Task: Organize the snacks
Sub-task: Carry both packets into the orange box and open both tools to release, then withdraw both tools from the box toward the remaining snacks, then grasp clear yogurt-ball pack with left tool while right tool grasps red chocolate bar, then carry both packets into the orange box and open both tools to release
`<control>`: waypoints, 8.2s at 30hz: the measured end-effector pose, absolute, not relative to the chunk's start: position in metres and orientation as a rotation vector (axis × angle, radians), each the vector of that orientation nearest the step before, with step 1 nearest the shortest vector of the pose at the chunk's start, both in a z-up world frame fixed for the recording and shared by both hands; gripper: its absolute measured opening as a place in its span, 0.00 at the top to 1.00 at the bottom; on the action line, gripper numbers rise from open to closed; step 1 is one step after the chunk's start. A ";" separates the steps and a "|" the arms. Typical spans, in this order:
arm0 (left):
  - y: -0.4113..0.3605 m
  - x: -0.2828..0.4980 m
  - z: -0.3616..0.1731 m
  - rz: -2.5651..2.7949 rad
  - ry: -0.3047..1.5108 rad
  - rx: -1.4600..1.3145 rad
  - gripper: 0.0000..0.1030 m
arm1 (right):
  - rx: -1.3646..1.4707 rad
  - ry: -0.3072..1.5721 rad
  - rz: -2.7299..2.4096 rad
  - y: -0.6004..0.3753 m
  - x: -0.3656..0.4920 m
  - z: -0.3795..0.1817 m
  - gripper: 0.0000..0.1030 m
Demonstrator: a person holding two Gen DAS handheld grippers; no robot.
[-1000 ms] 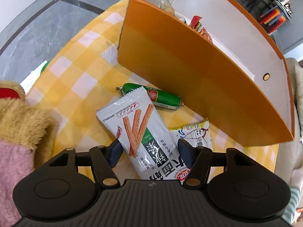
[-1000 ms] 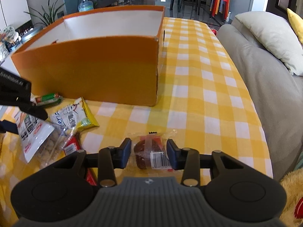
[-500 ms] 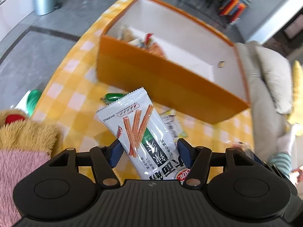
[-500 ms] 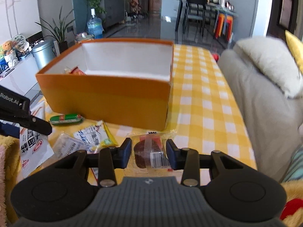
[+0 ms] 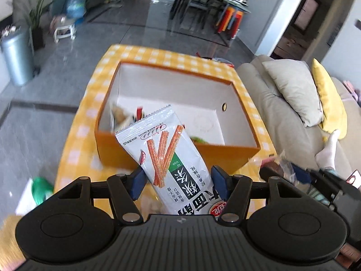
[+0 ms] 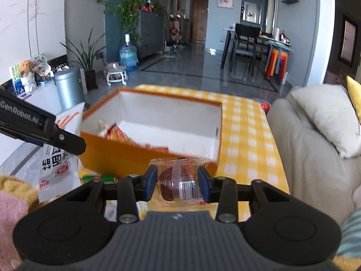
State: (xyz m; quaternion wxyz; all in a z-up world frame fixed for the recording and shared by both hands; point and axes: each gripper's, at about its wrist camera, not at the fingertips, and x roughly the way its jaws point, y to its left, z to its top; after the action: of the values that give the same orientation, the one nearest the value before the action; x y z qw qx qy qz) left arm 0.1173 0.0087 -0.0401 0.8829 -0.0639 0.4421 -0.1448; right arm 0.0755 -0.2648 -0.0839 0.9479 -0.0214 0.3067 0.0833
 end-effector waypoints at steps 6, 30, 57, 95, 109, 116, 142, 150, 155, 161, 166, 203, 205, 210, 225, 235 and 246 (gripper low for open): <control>-0.005 0.140 -0.024 -0.324 0.882 -0.017 0.32 | -0.051 0.576 0.203 -0.260 0.102 -0.058 0.64; -0.062 0.278 -0.087 -0.335 1.041 0.227 0.33 | -0.207 0.852 0.273 -0.242 0.256 -0.112 0.64; -0.062 0.284 -0.110 -0.317 1.089 0.230 0.44 | -0.440 0.993 0.262 -0.232 0.281 -0.153 0.63; -0.027 0.119 -0.046 -0.360 0.748 0.173 0.24 | -0.073 0.673 0.136 -0.263 0.110 -0.057 0.10; -0.014 0.056 -0.065 -0.341 0.825 0.080 0.25 | 0.035 0.734 0.133 -0.289 0.035 -0.094 0.10; -0.016 0.051 -0.095 -0.336 0.959 0.019 0.31 | -0.016 0.810 0.130 -0.286 0.022 -0.131 0.31; -0.013 0.106 -0.181 -0.361 1.240 0.199 0.26 | -0.004 1.017 0.328 -0.252 0.068 -0.204 0.66; -0.027 0.095 -0.180 -0.440 1.254 0.195 0.47 | 0.059 1.064 0.266 -0.265 0.064 -0.202 0.72; -0.044 0.084 -0.178 -0.561 1.285 0.121 0.47 | 0.118 1.093 0.153 -0.285 0.062 -0.202 0.73; -0.070 0.072 -0.176 -0.642 1.258 0.170 0.44 | 0.201 1.123 0.122 -0.299 0.056 -0.202 0.72; -0.066 0.075 -0.163 -0.619 1.167 0.219 0.26 | 0.220 1.093 0.108 -0.304 0.058 -0.198 0.69; -0.085 0.085 -0.191 -0.522 1.129 0.374 0.25 | 0.011 1.036 0.167 -0.288 0.078 -0.209 0.67; -0.088 0.081 -0.191 -0.531 1.094 0.404 0.25 | 0.009 1.035 0.169 -0.288 0.078 -0.209 0.67; -0.089 0.079 -0.193 -0.547 1.072 0.405 0.29 | 0.008 1.028 0.168 -0.288 0.075 -0.209 0.67; -0.077 0.083 -0.181 -0.450 1.162 0.202 0.41 | 0.038 1.031 0.152 -0.295 0.071 -0.207 0.79; -0.060 0.076 -0.139 -0.448 1.069 0.085 0.41 | 0.091 0.965 0.115 -0.302 0.053 -0.181 0.79; -0.039 0.096 -0.074 -0.438 0.920 0.068 0.41 | 0.095 0.821 0.171 -0.298 0.058 -0.108 0.79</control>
State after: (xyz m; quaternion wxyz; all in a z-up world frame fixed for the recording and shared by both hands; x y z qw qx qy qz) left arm 0.0962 -0.0388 -0.0736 0.8723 0.0325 0.4404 -0.2097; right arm 0.0582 -0.2976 -0.1085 0.9123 0.0462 0.3983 0.0832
